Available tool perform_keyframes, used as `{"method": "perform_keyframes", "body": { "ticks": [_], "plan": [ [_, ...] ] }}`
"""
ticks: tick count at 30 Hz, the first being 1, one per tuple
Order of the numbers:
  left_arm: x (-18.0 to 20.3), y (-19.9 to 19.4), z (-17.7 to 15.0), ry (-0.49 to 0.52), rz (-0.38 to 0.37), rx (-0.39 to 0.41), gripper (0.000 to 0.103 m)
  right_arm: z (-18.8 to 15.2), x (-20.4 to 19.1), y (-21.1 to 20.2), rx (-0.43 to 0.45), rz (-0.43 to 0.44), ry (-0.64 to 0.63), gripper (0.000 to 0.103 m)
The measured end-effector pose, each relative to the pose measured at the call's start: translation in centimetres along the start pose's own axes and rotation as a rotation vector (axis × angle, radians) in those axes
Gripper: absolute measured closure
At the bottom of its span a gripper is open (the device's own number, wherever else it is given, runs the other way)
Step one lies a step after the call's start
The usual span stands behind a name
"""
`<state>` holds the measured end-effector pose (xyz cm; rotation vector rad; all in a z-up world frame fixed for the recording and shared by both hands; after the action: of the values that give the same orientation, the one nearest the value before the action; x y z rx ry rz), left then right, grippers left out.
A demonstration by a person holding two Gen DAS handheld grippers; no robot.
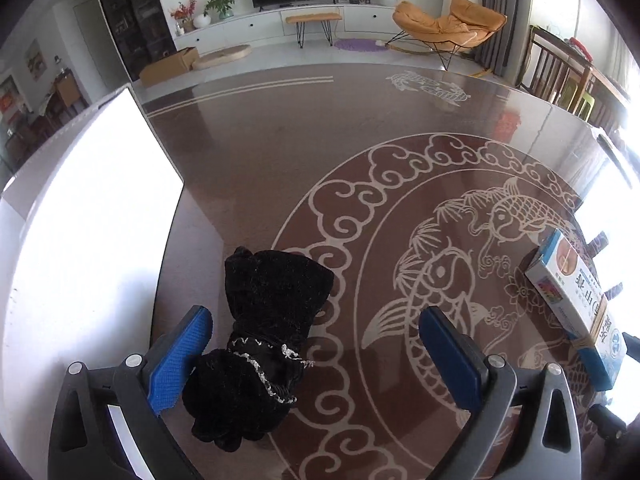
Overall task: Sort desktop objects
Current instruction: 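Lower the left gripper onto the black scrunchie and close while right holds the box, then carry scrunchie and medicine box into the cork-bottomed box and open both grippers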
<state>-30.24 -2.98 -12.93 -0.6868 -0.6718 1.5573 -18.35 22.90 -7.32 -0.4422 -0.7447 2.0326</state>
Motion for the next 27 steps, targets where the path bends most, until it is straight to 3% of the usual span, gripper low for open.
{"method": "perform_keyframes", "body": {
  "ticks": [1,3,5,6,10,12,13,15,18,20,21,22,27],
  "plan": [
    [-0.2,0.2,-0.3,-0.020,-0.023,0.006,0.000,0.0,0.1,0.0,0.001,0.002,0.007,0.027],
    [-0.5,-0.4,-0.5,-0.023,-0.029,0.061,0.021,0.0,0.2,-0.1,0.003,0.005,0.014,0.027],
    [-0.6,-1.2,-0.6,-0.024,-0.034,0.089,0.060,0.0,0.2,-0.1,0.002,0.005,0.011,0.025],
    [-0.5,-1.6,-0.8,-0.023,-0.047,0.087,0.067,0.0,0.1,-0.1,0.000,0.005,0.007,0.022],
    [0.4,-4.4,-3.5,0.004,-0.081,0.098,0.067,0.3,0.2,-0.8,0.036,0.004,0.008,0.020],
    [0.9,-5.7,-5.4,0.020,-0.091,0.109,0.067,1.2,-0.4,-1.7,0.100,0.085,0.001,0.020],
    [1.2,-6.5,-6.3,0.023,-0.094,0.113,0.067,2.0,-0.6,-1.5,0.101,0.065,-0.052,0.020],
    [1.7,-7.8,-7.7,0.026,-0.101,0.122,0.067,4.1,-1.3,0.2,0.066,0.030,-0.144,0.020],
    [2.2,-9.9,-8.7,0.011,-0.115,0.138,0.067,5.8,-1.6,4.9,-0.103,0.074,-0.124,0.020],
    [2.1,-11.5,-9.0,-0.017,-0.127,0.159,0.067,5.9,-1.4,7.2,-0.208,0.084,-0.093,0.034],
    [2.0,-12.2,-8.8,-0.034,-0.132,0.171,0.067,6.4,-1.6,7.4,-0.200,0.078,-0.115,0.043],
    [1.9,-13.1,-8.9,-0.052,-0.137,0.183,0.067,6.5,-1.9,7.5,-0.215,0.077,-0.131,0.060],
    [0.1,-17.6,-8.1,-0.123,-0.165,0.257,0.067,6.2,-2.9,5.9,-0.249,0.062,-0.116,0.059]
  ]
}}
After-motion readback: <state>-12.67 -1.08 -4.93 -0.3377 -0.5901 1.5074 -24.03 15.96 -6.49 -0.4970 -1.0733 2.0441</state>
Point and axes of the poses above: each gripper's, at about its wrist camera, not at the fingertips, and y roughly the way its jaws point, x to its right, z to its top, the point moved 7 cm from there along y, roughly the way its jaws point, and after that the axes turned 11 degrees about x, right-handed, at the moved point
